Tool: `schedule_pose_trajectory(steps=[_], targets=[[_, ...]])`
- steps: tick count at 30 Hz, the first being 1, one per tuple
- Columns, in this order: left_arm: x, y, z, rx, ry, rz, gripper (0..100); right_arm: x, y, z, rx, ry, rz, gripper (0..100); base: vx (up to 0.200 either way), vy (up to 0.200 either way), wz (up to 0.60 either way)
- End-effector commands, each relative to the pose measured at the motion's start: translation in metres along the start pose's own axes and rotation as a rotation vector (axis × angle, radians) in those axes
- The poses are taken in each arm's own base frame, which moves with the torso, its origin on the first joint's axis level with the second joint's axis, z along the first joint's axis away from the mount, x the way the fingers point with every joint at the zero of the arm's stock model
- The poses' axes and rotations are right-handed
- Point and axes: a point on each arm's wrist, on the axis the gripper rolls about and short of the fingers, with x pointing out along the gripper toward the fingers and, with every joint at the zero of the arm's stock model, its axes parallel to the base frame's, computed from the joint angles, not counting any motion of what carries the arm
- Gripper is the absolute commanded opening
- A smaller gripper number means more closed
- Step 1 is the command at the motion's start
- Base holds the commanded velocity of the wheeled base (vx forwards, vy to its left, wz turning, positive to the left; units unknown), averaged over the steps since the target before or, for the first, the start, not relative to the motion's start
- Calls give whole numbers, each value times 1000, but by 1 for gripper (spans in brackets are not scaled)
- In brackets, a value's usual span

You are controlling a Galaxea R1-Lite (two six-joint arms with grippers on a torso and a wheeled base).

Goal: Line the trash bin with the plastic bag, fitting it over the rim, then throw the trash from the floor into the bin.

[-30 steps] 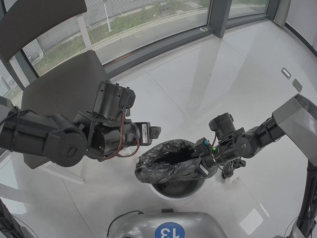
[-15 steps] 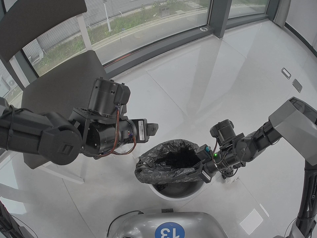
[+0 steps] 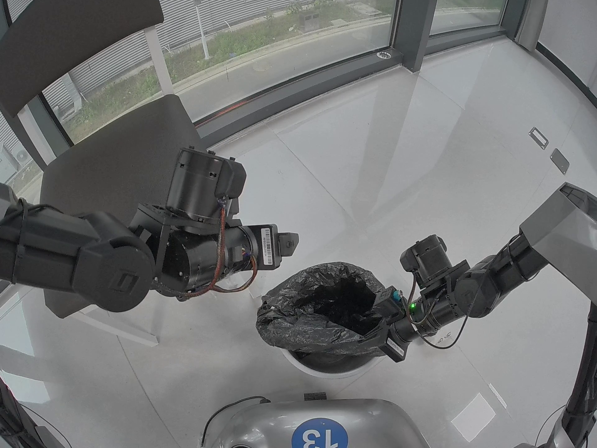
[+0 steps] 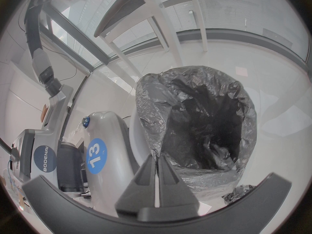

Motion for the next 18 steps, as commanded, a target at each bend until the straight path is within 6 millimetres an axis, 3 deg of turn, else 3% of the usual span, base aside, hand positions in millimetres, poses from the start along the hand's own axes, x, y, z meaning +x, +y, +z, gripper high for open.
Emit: schedule_pose_trajectory(steps=[1,18], targets=[[0,-2,-1,-1,0,-4,100,-9,20,-3,-19,12,28,0,0,0,0],[-1,-4,-2,-1,3,-10,100,0,53,-14,-65,35,89,0,0,0,0]])
